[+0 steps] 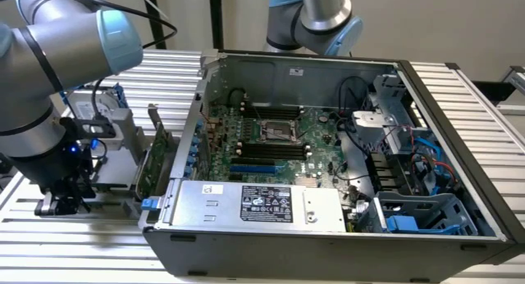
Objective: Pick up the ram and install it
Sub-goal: 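Pick up the ram and move it above insertion slot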
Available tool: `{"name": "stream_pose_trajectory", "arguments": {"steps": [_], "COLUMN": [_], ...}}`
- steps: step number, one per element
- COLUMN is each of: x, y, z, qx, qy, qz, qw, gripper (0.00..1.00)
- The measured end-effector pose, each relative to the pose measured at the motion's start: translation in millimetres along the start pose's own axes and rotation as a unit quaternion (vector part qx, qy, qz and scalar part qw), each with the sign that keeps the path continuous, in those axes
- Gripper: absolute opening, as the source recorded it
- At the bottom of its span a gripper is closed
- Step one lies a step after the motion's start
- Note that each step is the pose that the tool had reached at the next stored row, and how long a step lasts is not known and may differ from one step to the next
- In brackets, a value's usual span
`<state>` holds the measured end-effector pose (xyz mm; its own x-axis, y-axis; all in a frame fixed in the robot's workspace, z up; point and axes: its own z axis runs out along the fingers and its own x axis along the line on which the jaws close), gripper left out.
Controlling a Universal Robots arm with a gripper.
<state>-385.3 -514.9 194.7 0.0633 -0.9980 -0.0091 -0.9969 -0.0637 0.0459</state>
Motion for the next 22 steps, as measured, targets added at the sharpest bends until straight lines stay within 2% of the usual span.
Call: {"name": "stream_pose_trajectory", "arguments": {"steps": [3,4,22], "x": [-0.9,-1.0,-1.0], "y": [-0.4,-0.6,-1.6], "z": [0.0,0.0,-0.1], "qx": [0.0,0.0,0.0], "qy": [0.0,0.0,0.0], "qz": [0.0,0.0,0.0], "qw": [1.0,1.0,1.0], "gripper": [1.0,0.0,0.0]}}
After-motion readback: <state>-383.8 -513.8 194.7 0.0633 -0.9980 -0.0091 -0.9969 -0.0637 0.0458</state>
